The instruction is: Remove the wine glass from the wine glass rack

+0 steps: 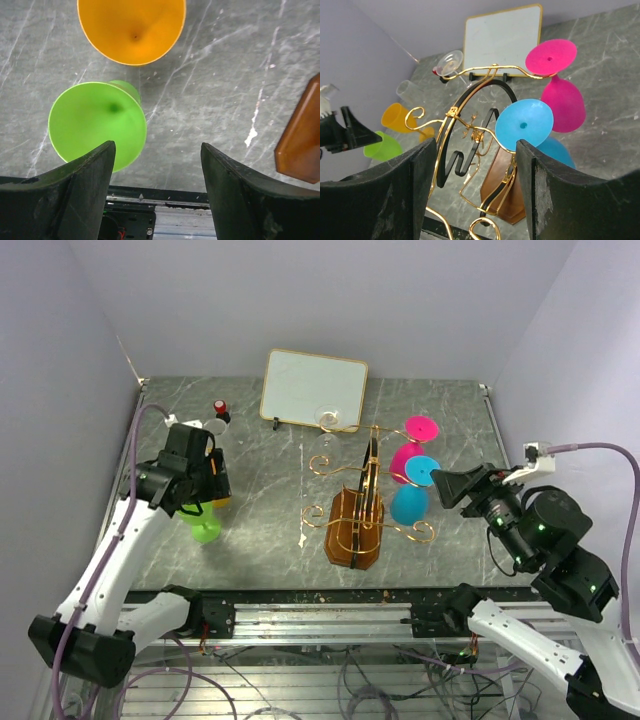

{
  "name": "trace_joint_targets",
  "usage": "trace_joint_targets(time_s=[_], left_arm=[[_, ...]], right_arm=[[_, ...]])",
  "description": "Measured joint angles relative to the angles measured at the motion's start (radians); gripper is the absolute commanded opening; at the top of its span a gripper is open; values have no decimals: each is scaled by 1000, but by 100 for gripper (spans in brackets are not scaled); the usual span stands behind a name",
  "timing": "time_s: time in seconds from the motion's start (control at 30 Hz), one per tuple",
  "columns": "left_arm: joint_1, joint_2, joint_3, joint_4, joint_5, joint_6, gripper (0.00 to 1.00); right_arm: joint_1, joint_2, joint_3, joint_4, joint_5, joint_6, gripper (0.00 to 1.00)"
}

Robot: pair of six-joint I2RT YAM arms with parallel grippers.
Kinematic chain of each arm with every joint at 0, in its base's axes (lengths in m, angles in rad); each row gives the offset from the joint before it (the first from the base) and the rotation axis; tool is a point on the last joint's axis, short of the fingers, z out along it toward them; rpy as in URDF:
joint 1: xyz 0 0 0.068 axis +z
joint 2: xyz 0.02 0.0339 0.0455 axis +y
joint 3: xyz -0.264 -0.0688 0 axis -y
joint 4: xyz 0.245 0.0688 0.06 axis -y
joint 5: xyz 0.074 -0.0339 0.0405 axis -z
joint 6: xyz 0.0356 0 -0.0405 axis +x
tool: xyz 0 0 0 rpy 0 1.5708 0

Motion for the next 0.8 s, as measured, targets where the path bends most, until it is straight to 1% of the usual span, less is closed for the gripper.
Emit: trace_joint_targets(time_s=[0.23, 0.37, 0.47, 0.6, 0.8], left_arm=[[0, -129, 4, 58, 55, 1, 80], [0, -206, 4, 111, 101, 11, 81], [0, -251, -4, 143, 118, 22, 80], [0, -332, -72, 180, 141, 35, 79], [0, -380, -125, 206, 172, 42, 79]], right_arm=[[0, 60, 60, -31, -35, -23, 64], [0, 130, 137, -39, -33, -30, 64], [0, 184, 156, -34, -37, -35, 64], [0, 289, 166, -15, -59, -50, 64], [0, 488, 232, 43, -97, -66, 64]])
